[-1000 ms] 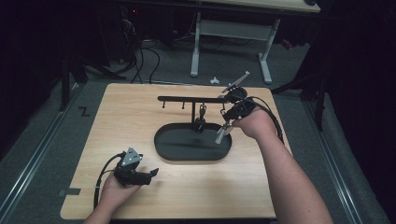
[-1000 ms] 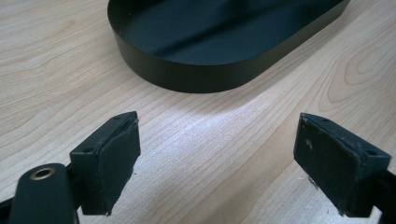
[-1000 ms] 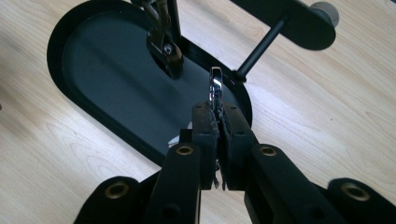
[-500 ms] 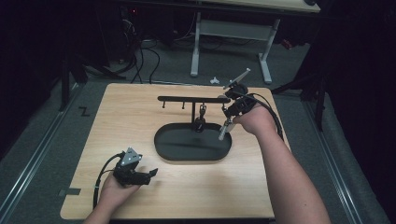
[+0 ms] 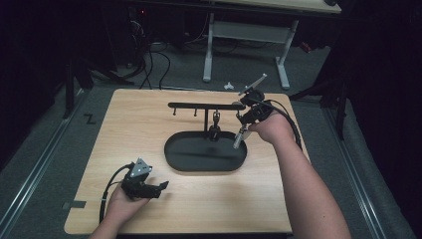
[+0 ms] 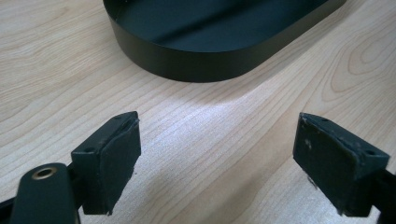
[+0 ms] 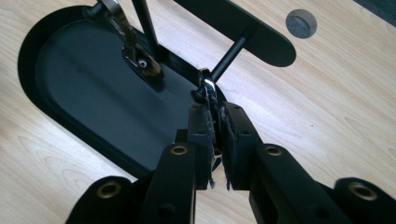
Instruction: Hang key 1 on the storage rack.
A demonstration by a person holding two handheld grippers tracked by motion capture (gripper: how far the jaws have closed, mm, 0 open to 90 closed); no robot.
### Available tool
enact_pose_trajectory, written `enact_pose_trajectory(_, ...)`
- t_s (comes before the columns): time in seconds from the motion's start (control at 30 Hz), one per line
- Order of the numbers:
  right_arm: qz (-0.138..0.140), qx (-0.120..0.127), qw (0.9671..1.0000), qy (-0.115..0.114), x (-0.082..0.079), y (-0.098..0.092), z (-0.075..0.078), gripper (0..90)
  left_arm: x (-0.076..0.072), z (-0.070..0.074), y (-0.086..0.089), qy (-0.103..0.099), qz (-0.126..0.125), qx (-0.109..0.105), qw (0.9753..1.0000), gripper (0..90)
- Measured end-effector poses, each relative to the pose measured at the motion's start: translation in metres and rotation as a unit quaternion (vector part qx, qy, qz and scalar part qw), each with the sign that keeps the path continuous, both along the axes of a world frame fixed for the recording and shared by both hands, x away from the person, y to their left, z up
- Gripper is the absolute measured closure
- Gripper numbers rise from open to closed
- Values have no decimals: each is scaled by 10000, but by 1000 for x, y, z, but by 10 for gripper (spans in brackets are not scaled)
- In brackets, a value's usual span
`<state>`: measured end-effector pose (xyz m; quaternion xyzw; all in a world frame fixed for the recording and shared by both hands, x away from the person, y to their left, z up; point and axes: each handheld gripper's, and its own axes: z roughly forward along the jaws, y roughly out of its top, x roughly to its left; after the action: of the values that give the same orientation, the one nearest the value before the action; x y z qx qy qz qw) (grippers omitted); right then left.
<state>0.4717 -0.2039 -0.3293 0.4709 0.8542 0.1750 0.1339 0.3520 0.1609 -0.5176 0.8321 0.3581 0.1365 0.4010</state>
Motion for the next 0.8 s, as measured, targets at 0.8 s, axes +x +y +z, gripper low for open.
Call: enact_pose_trajectory(0.8, -68, -89, 9999, -52, -6, -5, -7, 810, -1, -1, 1, 32, 16, 35, 10000, 155)
